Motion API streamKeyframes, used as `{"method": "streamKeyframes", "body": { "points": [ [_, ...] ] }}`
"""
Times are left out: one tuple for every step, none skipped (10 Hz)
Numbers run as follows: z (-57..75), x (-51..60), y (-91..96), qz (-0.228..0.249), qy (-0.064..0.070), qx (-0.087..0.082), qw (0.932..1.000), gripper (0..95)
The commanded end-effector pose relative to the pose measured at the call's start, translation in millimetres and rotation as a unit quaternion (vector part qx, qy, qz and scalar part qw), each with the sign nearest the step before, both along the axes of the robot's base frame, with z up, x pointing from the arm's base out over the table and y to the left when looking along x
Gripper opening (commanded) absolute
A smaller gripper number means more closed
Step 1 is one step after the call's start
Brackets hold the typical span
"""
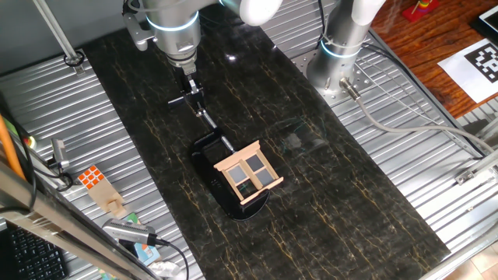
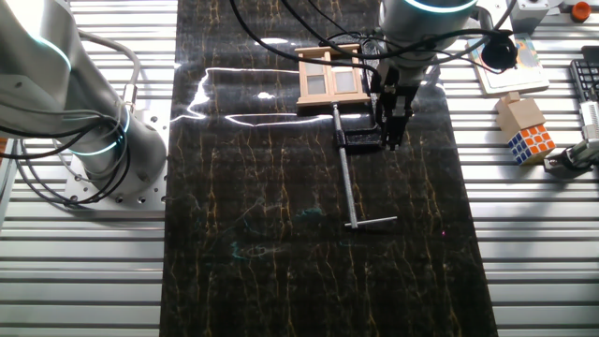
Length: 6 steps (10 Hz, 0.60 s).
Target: Open a sliding window
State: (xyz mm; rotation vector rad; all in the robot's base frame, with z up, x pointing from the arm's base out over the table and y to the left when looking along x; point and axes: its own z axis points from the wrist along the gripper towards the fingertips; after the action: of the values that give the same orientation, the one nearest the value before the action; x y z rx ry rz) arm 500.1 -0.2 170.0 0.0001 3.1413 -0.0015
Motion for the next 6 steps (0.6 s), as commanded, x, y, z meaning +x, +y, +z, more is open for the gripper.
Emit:
{"method": "streamKeyframes", "body": {
  "points": [
    [0.0,-0.1,0.2,0.055,-0.019,0.072,0.9957,0.0],
    [0.1,-0.2,0.2,0.055,-0.018,0.07,0.9959,0.0],
    [0.1,-0.2,0.3,0.056,-0.018,0.07,0.9959,0.0],
    [0.2,-0.2,0.3,0.056,-0.018,0.07,0.9959,0.0],
    [0.2,-0.2,0.3,0.056,-0.017,0.07,0.9959,0.0],
    [0.3,-0.2,0.3,0.056,-0.017,0.069,0.9959,0.0]
  ]
}}
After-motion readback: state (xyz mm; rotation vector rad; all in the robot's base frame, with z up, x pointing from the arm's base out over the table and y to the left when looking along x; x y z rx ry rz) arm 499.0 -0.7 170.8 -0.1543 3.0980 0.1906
